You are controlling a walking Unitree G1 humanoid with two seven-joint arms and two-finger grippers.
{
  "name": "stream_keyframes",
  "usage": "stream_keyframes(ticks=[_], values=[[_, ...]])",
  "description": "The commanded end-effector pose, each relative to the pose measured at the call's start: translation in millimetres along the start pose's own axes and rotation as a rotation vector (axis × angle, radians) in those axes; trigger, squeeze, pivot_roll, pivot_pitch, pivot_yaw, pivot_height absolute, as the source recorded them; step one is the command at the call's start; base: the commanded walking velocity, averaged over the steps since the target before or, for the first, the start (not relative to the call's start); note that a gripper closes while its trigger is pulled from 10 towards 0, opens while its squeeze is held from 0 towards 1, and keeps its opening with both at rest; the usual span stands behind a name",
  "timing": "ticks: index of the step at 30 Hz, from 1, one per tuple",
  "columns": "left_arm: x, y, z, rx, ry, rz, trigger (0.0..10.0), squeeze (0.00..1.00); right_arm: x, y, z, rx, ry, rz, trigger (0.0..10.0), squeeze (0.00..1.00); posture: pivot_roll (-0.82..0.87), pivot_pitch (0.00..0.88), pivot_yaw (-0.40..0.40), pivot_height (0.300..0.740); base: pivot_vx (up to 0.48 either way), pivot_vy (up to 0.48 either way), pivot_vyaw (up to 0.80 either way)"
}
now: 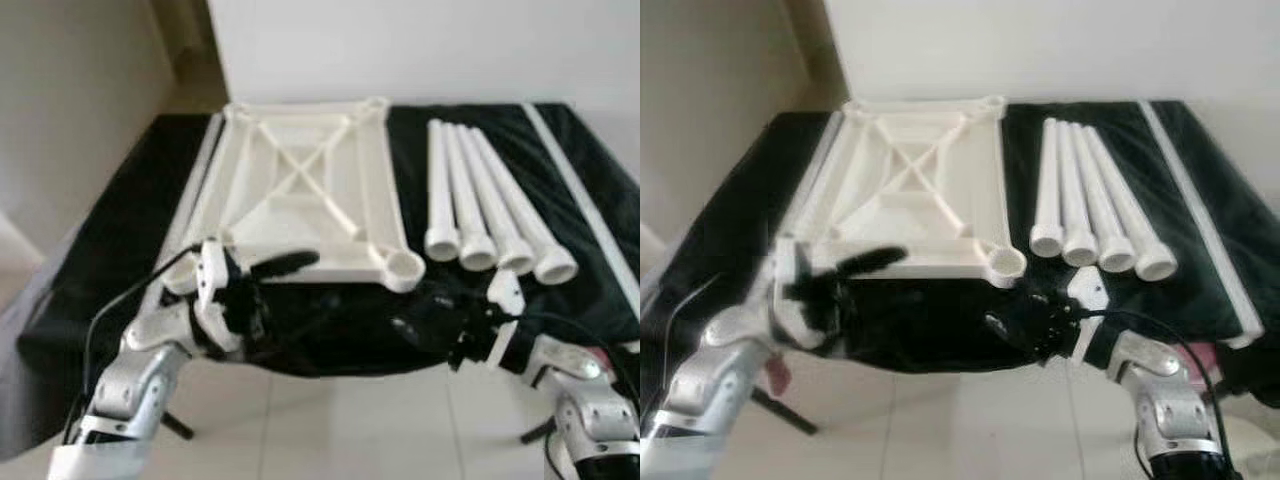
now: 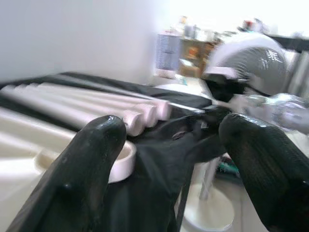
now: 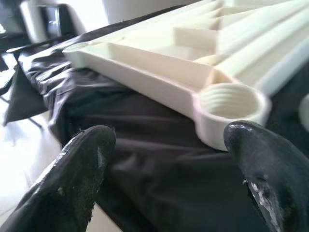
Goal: Building children table
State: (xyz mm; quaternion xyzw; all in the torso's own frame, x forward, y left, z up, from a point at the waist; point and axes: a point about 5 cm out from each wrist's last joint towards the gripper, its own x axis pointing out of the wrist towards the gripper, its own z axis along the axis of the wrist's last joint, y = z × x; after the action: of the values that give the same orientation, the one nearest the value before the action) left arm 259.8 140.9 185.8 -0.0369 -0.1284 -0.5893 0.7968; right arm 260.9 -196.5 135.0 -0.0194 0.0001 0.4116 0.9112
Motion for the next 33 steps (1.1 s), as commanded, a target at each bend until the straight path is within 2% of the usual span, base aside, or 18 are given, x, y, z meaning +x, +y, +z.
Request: stream_keyframes(ticks=[1, 6, 10, 12, 14, 15, 17, 19, 23, 24, 25, 30, 31, 32, 33], values=[[-4.1, 2.8, 7.5, -0.007, -0.023, 0.009, 10.0, 0.00, 5.1, -0.6, 2.3, 0.016, -0.039, -0.018, 10.0, 0.00, -0.01, 0.037, 0.036, 0.740, 0.000, 0.000, 0.00], [-5.7, 4.5, 7.9, -0.010, -0.017, 0.034, 10.0, 0.00, 8.7, -4.7, 5.1, 0.018, -0.066, -0.060, 10.0, 0.00, -0.01, 0.037, 0.035, 0.740, 0.000, 0.000, 0.00], [-6.1, 2.4, 11.2, -0.068, 0.024, 0.116, 10.0, 0.00, 15.8, -12.9, 10.1, 0.021, -0.118, -0.156, 10.0, 0.00, -0.01, 0.036, 0.038, 0.740, 0.000, 0.000, 0.00], [-6.1, 2.4, 11.2, -0.068, 0.024, 0.116, 10.0, 0.00, 15.8, -12.9, 10.1, 0.021, -0.118, -0.156, 10.0, 0.00, -0.01, 0.036, 0.038, 0.740, 0.000, 0.000, 0.00], [-4.9, 11.3, 6.7, -0.079, 0.043, 0.228, 10.0, 0.00, 20.0, -17.8, 10.6, 0.035, -0.142, -0.230, 10.0, 0.00, -0.01, 0.038, 0.039, 0.740, 0.000, 0.000, 0.00], [-4.9, 11.3, 6.7, -0.079, 0.043, 0.228, 10.0, 0.00, 20.0, -17.8, 10.6, 0.035, -0.142, -0.230, 10.0, 0.00, -0.01, 0.038, 0.039, 0.740, 0.000, 0.000, 0.00], [-4.2, 21.9, 0.9, -0.075, 0.058, 0.332, 10.0, 0.00, 23.1, -21.3, 9.7, 0.041, -0.154, -0.300, 10.0, 0.00, -0.01, 0.038, 0.038, 0.740, 0.000, 0.000, 0.00], [-4.3, 25.5, -1.4, -0.078, 0.066, 0.370, 10.0, 0.00, 24.3, -22.3, 9.3, 0.044, -0.157, -0.326, 10.0, 0.00, -0.01, 0.038, 0.038, 0.740, 0.000, 0.000, 0.00], [-2.4, 40.7, -11.2, -0.056, 0.084, 0.564, 10.0, 0.00, 32.8, -26.9, 6.8, 0.053, -0.168, -0.496, 10.0, 0.00, -0.01, 0.037, 0.041, 0.740, 0.000, 0.000, 0.00], [-1.7, 43.5, -15.0, -0.057, 0.101, 0.613, 10.0, 0.00, 35.2, -26.8, 6.2, 0.056, -0.171, -0.531, 10.0, 0.00, -0.01, 0.037, 0.041, 0.740, 0.000, 0.000, 0.00], [-1.7, 43.5, -15.0, -0.057, 0.101, 0.613, 10.0, 0.00, 35.2, -26.8, 6.2, 0.056, -0.171, -0.531, 10.0, 0.00, -0.01, 0.037, 0.041, 0.740, 0.000, 0.000, 0.00], [-0.9, 56.8, -28.7, -0.027, 0.158, 0.823, 10.0, 0.00, 40.4, -33.6, 7.9, 0.083, -0.186, -0.690, 10.0, 0.00, -0.01, 0.034, 0.044, 0.740, 0.000, 0.000, 0.00], [-0.9, 56.8, -28.7, -0.027, 0.158, 0.823, 10.0, 0.00, 40.4, -33.6, 7.9, 0.083, -0.186, -0.690, 10.0, 0.00, -0.01, 0.034, 0.044, 0.740, 0.000, 0.000, 0.00], [-1.7, 64.1, -32.1, -0.042, 0.147, 0.924, 10.0, 0.00, 41.6, -35.3, 9.9, 0.080, -0.201, -0.734, 10.0, 0.00, -0.01, 0.033, 0.045, 0.740, 0.000, 0.000, 0.00], [-1.7, 64.1, -32.1, -0.042, 0.147, 0.924, 10.0, 0.00, 41.6, -35.3, 9.9, 0.080, -0.201, -0.734, 10.0, 0.00, -0.01, 0.033, 0.045, 0.740, 0.000, 0.000, 0.00]])
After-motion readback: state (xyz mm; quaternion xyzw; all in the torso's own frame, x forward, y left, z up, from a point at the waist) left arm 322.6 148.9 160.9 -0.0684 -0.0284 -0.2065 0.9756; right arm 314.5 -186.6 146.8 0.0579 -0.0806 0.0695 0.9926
